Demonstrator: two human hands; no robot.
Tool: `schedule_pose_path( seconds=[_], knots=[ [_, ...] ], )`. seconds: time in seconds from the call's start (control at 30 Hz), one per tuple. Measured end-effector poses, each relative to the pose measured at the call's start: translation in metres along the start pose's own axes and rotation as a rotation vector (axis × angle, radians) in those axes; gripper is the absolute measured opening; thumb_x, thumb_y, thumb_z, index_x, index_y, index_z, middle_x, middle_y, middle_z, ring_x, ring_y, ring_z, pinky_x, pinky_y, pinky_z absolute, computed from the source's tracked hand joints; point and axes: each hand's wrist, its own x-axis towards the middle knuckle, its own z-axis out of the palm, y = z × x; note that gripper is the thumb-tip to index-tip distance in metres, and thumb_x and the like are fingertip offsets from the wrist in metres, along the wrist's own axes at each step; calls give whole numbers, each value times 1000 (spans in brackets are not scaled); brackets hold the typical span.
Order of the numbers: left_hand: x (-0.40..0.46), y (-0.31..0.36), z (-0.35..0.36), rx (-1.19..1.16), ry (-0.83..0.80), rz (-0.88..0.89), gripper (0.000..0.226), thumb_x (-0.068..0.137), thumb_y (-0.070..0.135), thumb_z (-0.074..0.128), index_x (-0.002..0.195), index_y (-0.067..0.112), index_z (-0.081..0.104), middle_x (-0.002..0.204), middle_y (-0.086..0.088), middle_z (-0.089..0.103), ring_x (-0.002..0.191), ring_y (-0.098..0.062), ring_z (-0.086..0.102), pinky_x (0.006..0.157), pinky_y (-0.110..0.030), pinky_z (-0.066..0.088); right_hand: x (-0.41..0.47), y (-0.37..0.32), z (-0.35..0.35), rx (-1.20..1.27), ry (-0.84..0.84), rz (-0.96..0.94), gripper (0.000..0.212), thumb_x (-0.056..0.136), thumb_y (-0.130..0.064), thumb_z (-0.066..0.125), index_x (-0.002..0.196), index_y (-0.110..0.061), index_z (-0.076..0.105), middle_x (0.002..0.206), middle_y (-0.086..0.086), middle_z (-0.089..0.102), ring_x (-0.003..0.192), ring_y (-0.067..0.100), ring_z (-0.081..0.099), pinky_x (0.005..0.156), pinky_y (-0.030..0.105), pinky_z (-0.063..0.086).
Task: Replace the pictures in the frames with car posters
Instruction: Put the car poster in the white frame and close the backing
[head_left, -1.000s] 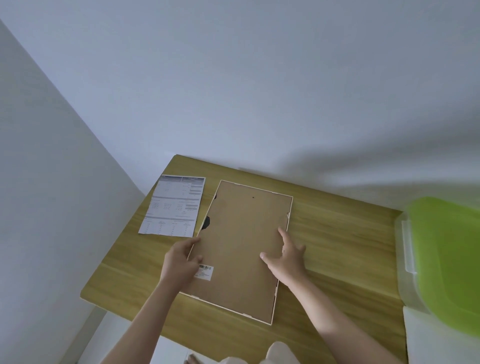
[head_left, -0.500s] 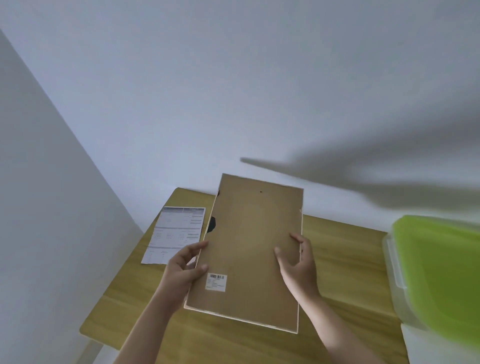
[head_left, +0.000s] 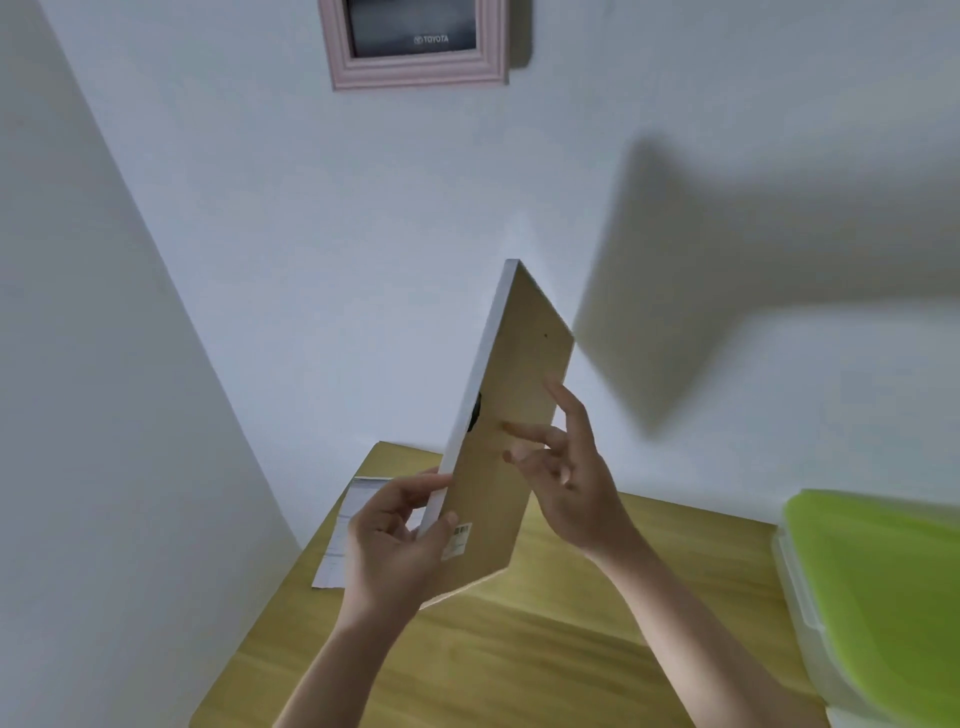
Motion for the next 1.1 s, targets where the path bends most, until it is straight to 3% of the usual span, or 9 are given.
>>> schedule_pose_path(
  seconds=[0.17,0.27,0.37,0.5,0.63,0.77,0.9,0.97,1.1],
  knots=[
    [-9,12,3,-60,-37,-33,42,71,-17,67,101,11,56,97,-7,68,96,-14,64,80,-27,56,1,-28,22,-63,-91,-107,55,92,-28,59,137,-43,31,120,-4,62,117,4,56,75,14,49],
    [-14,14,4,-80,-89,-51,48,71,-20,65,105,11,52,105,-8,67,101,-10,64,89,-28,50,0,-34,31,-30,-9,-89,50,88,-20,65,131,-35,44,97,-22,65,81,7,68,63,24,56],
    [-17,13,5,-23,-144,-41,49,70,-17,67,106,14,52,107,-1,69,108,-10,62,100,-30,46,-2,-35,38,-14,160,-79,46,85,-8,64,124,-26,47,78,-3,63,57,15,63,55,32,56],
    [-11,9,-2,151,-279,53,38,72,5,77,103,20,60,120,9,63,117,-4,55,102,-27,44,-4,-26,36,94,327,9,44,87,3,56,120,-23,47,97,6,61,67,9,64,57,26,53],
    [8,12,-25,474,19,247,26,75,21,76,92,35,63,132,4,48,126,-8,41,95,-1,26,-5,-16,23,105,383,35,49,89,5,52,126,-26,47,126,9,55,86,14,59,62,14,49],
    [30,18,-56,550,154,234,26,85,13,64,99,33,60,134,-2,49,128,-18,42,100,-25,30,-7,-18,6,45,412,-22,54,90,7,47,130,-28,46,124,13,55,72,3,56,55,12,44],
    [45,24,-63,311,-37,128,27,89,2,56,99,24,67,108,-1,68,100,-20,65,97,-45,49,-2,-26,-14,57,464,-88,52,92,8,43,132,-24,47,85,-2,56,56,21,41,49,13,40],
    [48,25,-57,281,-96,121,31,88,-2,55,97,25,69,96,-4,71,90,-35,64,90,-50,51,1,-32,-24,32,476,-131,49,92,9,43,133,-18,48,100,-9,58,76,30,47,59,16,48],
    [56,31,-34,204,-159,137,38,87,-5,56,95,29,70,95,-7,71,89,-48,58,84,-49,52,15,-35,-51,-42,527,-194,49,91,9,44,130,-20,49,128,-4,57,77,2,58,68,10,47]
  ],
)
